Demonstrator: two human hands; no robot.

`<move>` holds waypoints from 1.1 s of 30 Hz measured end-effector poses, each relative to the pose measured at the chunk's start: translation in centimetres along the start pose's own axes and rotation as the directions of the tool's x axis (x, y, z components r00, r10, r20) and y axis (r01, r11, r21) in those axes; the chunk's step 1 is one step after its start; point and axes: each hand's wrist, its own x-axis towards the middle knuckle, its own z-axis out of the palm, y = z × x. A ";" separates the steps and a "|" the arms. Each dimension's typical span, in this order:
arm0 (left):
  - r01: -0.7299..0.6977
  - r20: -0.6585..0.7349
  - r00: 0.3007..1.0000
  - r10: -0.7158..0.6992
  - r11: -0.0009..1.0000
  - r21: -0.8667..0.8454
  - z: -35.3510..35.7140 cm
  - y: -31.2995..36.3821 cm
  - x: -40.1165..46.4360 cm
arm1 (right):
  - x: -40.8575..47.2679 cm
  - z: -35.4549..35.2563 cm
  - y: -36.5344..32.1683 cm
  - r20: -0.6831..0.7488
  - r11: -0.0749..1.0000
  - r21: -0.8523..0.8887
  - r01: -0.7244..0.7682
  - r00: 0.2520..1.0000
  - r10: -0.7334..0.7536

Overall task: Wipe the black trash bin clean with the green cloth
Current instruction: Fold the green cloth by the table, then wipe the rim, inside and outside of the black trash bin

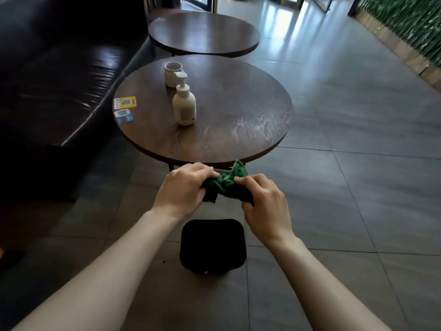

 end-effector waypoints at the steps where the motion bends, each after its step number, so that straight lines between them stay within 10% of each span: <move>1: -0.003 -0.001 1.000 0.003 1.000 -0.002 1.2 -0.6 -0.2 | -0.3 0.9 0.6 -0.001 1.000 0.001 0.003 1.000 -0.003; 18: -0.053 -0.227 0.974 0.031 0.994 -0.094 18.7 -12.3 -0.5 | -0.2 20.8 10.6 -0.191 0.991 0.114 0.063 0.981 -0.041; 33: -0.045 -0.401 0.909 -0.117 0.927 -0.372 24.8 -9.8 -3.6 | -3.8 26.4 13.4 -0.238 0.904 0.408 0.128 0.971 -0.030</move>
